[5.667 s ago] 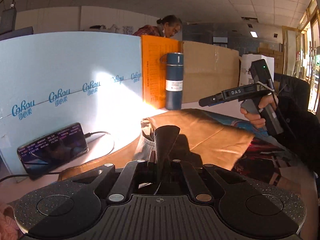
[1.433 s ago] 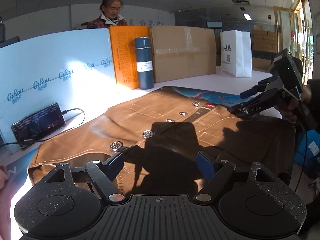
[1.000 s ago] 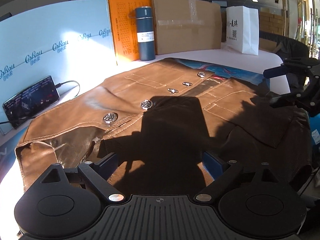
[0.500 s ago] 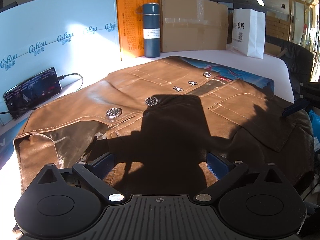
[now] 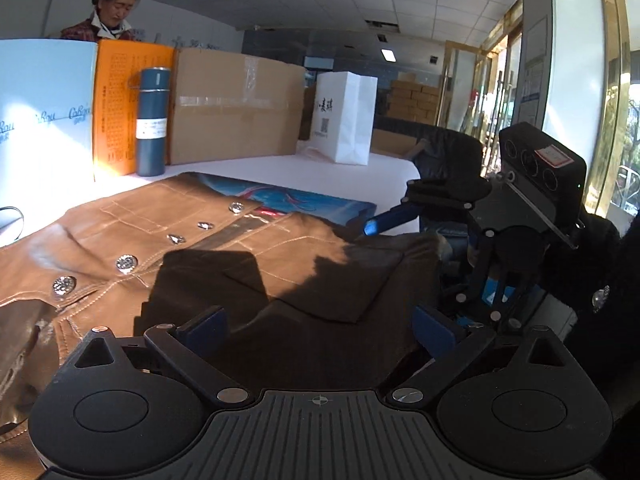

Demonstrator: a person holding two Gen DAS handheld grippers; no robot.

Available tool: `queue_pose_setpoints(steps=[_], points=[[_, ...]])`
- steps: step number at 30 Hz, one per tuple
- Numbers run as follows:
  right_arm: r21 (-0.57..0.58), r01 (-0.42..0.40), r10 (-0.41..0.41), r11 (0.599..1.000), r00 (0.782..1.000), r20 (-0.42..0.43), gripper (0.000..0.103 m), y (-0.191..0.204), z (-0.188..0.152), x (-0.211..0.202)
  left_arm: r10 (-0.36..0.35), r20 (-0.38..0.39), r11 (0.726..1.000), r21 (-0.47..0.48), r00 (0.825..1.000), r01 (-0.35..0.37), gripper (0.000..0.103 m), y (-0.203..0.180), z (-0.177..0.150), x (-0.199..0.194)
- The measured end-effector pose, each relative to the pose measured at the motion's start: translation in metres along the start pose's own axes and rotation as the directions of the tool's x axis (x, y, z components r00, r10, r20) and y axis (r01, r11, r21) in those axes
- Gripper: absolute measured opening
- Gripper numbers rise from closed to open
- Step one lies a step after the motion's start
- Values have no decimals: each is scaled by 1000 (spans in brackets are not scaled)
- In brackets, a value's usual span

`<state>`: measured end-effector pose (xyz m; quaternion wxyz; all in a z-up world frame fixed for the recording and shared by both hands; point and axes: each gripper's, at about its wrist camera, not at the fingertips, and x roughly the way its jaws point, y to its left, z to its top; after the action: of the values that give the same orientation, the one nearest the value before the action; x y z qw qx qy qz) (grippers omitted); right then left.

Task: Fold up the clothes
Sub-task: 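Grasp the vest side edge with the left gripper and lift it up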

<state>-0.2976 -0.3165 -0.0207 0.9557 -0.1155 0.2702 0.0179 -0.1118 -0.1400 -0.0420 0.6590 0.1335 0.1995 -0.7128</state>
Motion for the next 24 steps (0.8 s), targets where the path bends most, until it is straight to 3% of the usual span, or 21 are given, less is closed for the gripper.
queue_pose_setpoints(steps=[4, 7, 9, 11, 12, 13, 16, 20, 23, 24], points=[[65, 10, -13, 998, 999, 43, 98, -11, 5, 0, -59, -5, 997, 47, 998, 59, 100, -14, 6, 3], [102, 8, -16, 995, 997, 81, 98, -19, 7, -3, -43, 29, 995, 87, 999, 40, 100, -20, 9, -5], [123, 7, -19, 992, 995, 102, 98, -24, 8, -6, 6, 25, 994, 109, 1000, -9, 100, -21, 10, -5], [123, 16, -30, 992, 993, 113, 98, -26, 9, -8, 116, 0, 981, 156, 993, -115, 99, -24, 8, 3], [121, 14, -28, 993, 993, 111, 98, -27, 9, -9, 168, -11, 970, 181, 986, -163, 92, -24, 6, 8], [119, 9, -22, 993, 994, 106, 98, -27, 8, -9, 201, -33, 962, 195, 979, -191, 75, -22, 4, 14], [116, -10, 4, 993, 999, 54, 98, -30, 0, -6, 175, -65, 976, 142, 982, -165, 57, -12, 3, 17], [159, 11, -5, 987, 999, -36, 97, -40, -17, -2, 174, -43, 980, 102, 984, -169, 57, -7, 6, 11], [209, 13, -12, 978, 1000, -9, 94, -48, -26, -8, 176, -34, 984, 43, 984, -174, 57, 0, 6, 8], [215, 4, -6, 977, 1000, 10, 84, -49, -26, -10, 175, -25, 984, 33, 984, -174, 57, 1, 6, 6]])
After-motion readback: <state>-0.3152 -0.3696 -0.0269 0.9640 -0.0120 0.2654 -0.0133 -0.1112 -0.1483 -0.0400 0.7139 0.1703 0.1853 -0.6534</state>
